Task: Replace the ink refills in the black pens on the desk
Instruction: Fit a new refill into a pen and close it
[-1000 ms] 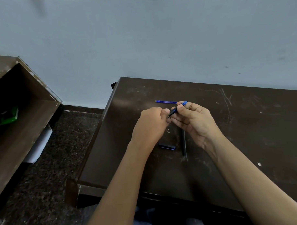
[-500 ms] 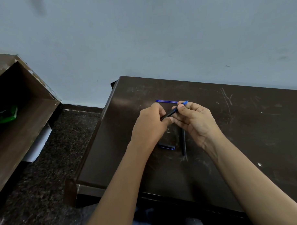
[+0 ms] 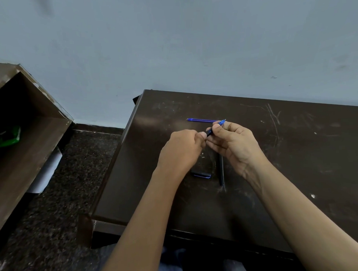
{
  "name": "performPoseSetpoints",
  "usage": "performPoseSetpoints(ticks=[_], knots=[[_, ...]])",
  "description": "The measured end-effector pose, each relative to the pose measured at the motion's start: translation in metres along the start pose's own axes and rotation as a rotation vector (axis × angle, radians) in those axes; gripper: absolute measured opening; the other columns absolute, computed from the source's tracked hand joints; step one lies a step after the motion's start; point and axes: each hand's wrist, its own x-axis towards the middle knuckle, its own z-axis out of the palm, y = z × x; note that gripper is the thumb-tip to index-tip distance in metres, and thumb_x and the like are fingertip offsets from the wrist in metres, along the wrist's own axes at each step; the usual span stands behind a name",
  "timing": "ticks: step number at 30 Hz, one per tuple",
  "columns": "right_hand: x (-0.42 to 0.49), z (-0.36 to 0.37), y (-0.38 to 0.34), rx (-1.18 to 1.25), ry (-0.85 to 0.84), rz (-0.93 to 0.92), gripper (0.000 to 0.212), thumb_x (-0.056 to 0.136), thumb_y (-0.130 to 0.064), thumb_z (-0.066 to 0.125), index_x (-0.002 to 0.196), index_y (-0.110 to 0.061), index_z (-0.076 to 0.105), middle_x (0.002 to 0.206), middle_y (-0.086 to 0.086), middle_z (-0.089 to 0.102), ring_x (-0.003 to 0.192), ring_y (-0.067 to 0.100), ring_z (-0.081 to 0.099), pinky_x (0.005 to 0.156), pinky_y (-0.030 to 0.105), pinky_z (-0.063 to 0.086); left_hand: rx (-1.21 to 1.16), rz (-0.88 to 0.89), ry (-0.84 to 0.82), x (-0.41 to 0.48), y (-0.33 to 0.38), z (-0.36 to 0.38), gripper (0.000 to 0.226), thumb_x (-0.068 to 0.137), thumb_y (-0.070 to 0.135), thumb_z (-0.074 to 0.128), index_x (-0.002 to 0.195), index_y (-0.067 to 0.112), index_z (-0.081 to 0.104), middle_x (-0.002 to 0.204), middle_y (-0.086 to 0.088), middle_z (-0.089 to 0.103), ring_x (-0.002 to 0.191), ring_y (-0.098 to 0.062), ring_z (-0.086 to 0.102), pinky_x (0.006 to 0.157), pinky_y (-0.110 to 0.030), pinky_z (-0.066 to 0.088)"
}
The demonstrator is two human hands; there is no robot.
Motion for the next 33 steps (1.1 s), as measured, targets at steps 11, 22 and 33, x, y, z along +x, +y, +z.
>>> performPoseSetpoints(ticks=[11, 22, 33], knots=[[0.001, -0.001, 0.001, -0.052, -0.019, 0.023, 0.020, 0.088, -0.025, 0.065, 0.074, -0.010, 0.060, 0.062, 0.000, 0.068, 0.059, 0.008, 0.067, 0.067, 0.021, 0.057, -0.033, 0.060, -0.041, -0.001, 0.004, -0.002, 0.021, 0.099, 0.022, 0.039, 0.092, 0.018, 0.059, 0.090, -0.001, 0.067, 0.076, -0.007, 0.059, 0.064, -0.014, 0.041], [0.005, -0.006, -0.002, 0.104, -0.130, 0.058, 0.011, 0.091, -0.008, 0.056, 0.090, -0.013, 0.066, 0.087, -0.001, 0.070, 0.079, 0.010, 0.064, 0.080, 0.023, 0.053, -0.162, -0.071, -0.119, 0.003, 0.015, -0.009, 0.026, 0.099, 0.009, 0.040, 0.105, 0.004, 0.065, 0.099, -0.011, 0.067, 0.082, -0.013, 0.057, 0.089, -0.027, 0.048], [0.002, -0.007, -0.008, 0.277, -0.236, 0.051, 0.022, 0.093, 0.001, 0.047, 0.100, -0.010, 0.065, 0.091, 0.002, 0.075, 0.087, 0.013, 0.071, 0.074, 0.024, 0.058, -0.137, 0.019, -0.069, -0.001, 0.011, -0.006, 0.030, 0.102, 0.025, 0.035, 0.090, 0.015, 0.060, 0.086, 0.000, 0.064, 0.063, -0.003, 0.049, 0.060, -0.013, 0.036]])
